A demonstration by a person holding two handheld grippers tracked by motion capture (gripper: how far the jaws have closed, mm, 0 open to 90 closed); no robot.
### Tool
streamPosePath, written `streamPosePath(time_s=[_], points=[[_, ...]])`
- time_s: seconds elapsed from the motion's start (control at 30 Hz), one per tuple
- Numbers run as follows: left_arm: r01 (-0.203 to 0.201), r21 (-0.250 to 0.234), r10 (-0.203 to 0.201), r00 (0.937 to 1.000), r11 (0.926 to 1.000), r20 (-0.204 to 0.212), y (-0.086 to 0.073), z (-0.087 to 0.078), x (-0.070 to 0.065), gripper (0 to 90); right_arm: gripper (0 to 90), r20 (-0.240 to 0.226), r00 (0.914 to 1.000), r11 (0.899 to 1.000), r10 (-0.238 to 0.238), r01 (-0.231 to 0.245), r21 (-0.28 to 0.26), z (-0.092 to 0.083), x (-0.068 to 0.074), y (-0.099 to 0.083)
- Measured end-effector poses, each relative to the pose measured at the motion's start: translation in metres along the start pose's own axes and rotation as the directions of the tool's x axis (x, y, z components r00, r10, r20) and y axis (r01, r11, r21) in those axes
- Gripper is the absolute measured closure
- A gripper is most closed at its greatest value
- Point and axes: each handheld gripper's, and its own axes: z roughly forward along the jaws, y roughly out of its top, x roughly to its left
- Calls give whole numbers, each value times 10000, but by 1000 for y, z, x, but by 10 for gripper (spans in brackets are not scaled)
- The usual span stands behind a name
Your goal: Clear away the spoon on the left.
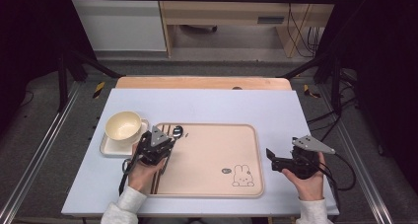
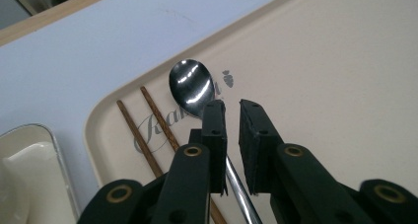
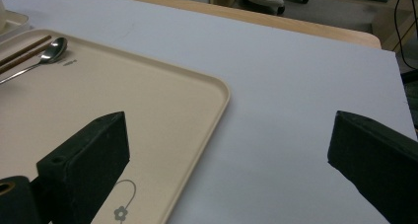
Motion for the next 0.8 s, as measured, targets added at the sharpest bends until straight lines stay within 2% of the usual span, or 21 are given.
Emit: streamPosePath(time_s=[0.33,0.5,0.6,0.8], points=[[311,-654,-315,9995,9974,-41,-5,-34,9,694,26,96,10000,10000,-2,2,11,0,-1,0],[315,-546,-313,9995,9980,31,-10,-45,15,585,27,85,9999,10000,84,-84,35,0,-2,-1],[490,-593,-492,9988,9970,-22,-12,-50,21,537,26,129,9999,10000,54,-54,-5,-1,-3,-1],[639,-833,-671,9971,9945,-356,-12,-60,33,454,27,171,9998,9999,122,-122,-32,-1,-4,-1]])
